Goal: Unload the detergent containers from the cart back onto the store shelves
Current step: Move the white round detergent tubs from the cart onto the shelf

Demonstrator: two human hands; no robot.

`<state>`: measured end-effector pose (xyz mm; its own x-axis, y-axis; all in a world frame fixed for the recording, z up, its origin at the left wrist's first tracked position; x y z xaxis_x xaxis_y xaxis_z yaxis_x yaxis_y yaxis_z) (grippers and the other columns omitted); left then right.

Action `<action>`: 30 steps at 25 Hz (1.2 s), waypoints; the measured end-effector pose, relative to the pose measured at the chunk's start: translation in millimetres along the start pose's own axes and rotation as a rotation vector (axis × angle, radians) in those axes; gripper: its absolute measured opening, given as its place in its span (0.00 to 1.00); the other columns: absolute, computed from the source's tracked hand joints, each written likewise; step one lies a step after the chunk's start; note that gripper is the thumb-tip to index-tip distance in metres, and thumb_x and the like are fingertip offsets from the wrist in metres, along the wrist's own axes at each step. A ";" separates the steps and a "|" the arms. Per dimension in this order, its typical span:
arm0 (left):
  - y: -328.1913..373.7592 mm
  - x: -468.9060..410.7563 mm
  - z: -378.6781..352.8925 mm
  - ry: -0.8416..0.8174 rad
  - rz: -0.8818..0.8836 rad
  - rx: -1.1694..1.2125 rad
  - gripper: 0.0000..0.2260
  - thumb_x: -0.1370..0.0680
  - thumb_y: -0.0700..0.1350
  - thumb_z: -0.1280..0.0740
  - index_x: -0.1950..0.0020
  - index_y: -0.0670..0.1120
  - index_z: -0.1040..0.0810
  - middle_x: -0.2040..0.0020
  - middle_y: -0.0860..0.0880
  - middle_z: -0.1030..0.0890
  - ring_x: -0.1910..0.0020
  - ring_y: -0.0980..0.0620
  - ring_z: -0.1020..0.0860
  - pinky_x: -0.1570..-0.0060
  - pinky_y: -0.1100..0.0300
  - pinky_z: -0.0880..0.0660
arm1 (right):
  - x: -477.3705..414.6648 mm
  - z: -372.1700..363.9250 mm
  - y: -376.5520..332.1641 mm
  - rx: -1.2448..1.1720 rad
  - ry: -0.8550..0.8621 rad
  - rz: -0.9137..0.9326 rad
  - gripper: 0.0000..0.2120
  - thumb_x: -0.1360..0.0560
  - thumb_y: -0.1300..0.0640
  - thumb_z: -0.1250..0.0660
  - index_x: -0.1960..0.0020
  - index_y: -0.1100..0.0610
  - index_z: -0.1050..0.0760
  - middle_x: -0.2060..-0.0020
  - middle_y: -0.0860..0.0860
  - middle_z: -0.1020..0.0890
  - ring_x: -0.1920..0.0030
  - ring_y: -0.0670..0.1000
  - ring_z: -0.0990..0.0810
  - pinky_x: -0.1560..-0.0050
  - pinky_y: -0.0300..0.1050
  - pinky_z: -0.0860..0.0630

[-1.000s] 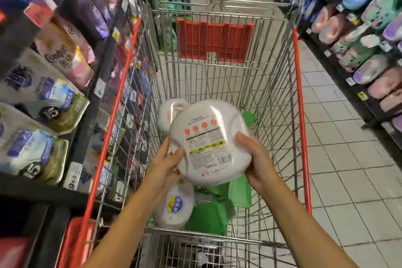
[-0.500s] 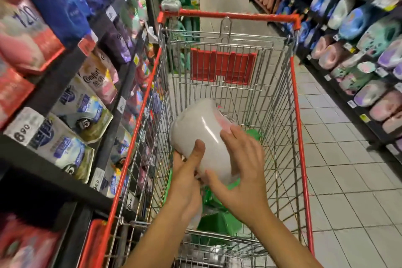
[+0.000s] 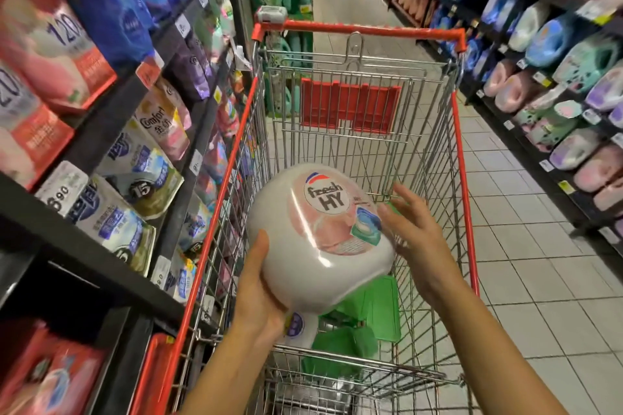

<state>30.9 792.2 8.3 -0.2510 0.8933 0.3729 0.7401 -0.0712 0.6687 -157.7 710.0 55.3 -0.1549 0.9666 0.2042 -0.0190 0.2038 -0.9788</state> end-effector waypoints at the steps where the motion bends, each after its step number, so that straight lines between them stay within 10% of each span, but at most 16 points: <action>1: 4.0 1.8 0.3 -0.020 -0.018 -0.017 0.29 0.49 0.61 0.19 0.51 0.51 0.13 0.53 0.45 0.14 0.56 0.47 0.15 0.63 0.53 0.18 | -1.5 -6.6 8.1 -0.102 -0.070 -0.097 0.41 0.37 0.45 0.28 0.27 0.49 0.36 0.34 0.55 0.26 0.42 0.57 0.21 0.50 0.50 0.21; 6: 28.4 8.5 15.6 -0.060 0.007 -0.027 0.38 0.59 0.59 0.17 0.52 0.45 0.15 0.60 0.43 0.14 0.65 0.46 0.15 0.69 0.52 0.19 | 10.3 -47.4 18.6 -0.456 -0.429 -0.301 0.35 0.42 0.52 0.18 0.39 0.59 0.24 0.52 0.59 0.15 0.55 0.57 0.15 0.58 0.49 0.18; 12: 70.2 26.9 25.0 -0.046 0.008 -0.182 0.46 0.50 0.63 0.19 0.37 0.46 0.22 0.43 0.43 0.17 0.48 0.46 0.17 0.56 0.53 0.18 | 12.6 -76.1 9.3 -0.473 -0.398 -0.164 0.32 0.40 0.56 0.23 0.37 0.61 0.26 0.50 0.60 0.16 0.55 0.58 0.15 0.55 0.51 0.18; 17: 108.7 49.9 17.1 0.007 -0.228 -0.305 0.32 0.34 0.59 0.25 0.33 0.49 0.24 0.42 0.48 0.17 0.46 0.51 0.17 0.52 0.59 0.19 | 17.3 -98.6 -18.0 -0.500 -0.430 -0.063 0.37 0.43 0.54 0.20 0.37 0.63 0.27 0.51 0.60 0.15 0.56 0.57 0.15 0.59 0.49 0.18; 30: 198.9 183.8 -5.2 0.164 -0.828 -0.405 0.35 0.41 0.47 0.23 0.34 0.51 0.26 0.41 0.44 0.18 0.46 0.44 0.18 0.52 0.52 0.21 | 71.4 -193.0 -116.9 -0.435 -0.809 0.268 0.37 0.38 0.51 0.29 0.31 0.60 0.31 0.46 0.59 0.17 0.50 0.58 0.17 0.53 0.50 0.19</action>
<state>128.7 939.9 213.2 -0.7084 0.6574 -0.2569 0.0206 0.3830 0.9235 24.1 785.2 186.9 -0.7395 0.6223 -0.2568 0.4601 0.1889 -0.8675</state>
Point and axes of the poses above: each hand's wrist, its own x-axis away from the middle knuckle, its own z-axis out of the back of the hand, y = z × x, the point moved 7 cm from there along -x, towards the middle knuckle
